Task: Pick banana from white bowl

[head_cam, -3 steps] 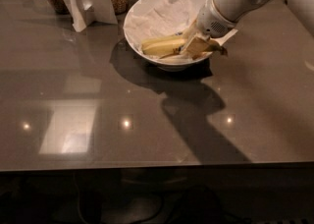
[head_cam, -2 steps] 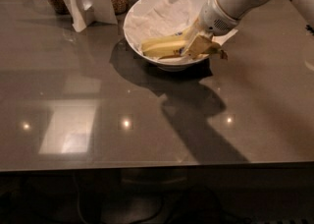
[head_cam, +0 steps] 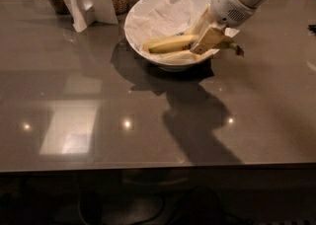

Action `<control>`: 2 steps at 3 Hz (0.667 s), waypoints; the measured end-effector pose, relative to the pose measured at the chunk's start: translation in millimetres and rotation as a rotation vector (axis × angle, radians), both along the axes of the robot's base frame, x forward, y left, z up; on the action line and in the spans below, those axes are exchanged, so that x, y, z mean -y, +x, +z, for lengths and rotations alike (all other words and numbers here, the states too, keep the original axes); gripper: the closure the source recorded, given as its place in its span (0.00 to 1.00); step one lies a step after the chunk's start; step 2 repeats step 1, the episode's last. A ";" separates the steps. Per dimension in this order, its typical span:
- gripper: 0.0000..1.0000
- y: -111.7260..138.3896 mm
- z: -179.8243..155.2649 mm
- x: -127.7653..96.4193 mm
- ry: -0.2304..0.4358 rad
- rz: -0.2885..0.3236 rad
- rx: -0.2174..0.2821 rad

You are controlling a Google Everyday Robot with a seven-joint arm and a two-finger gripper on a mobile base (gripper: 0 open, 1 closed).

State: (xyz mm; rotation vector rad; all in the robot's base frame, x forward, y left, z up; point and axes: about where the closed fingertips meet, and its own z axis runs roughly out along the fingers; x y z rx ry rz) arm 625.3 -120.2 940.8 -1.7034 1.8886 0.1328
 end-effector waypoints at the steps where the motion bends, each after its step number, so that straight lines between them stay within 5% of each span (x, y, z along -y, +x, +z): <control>1: 1.00 -21.1 22.0 3.8 0.042 0.080 0.020; 2: 1.00 -21.1 22.0 3.8 0.042 0.080 0.020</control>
Offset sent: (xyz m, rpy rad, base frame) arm 0.0000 0.0000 0.0000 0.0000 0.0000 0.0000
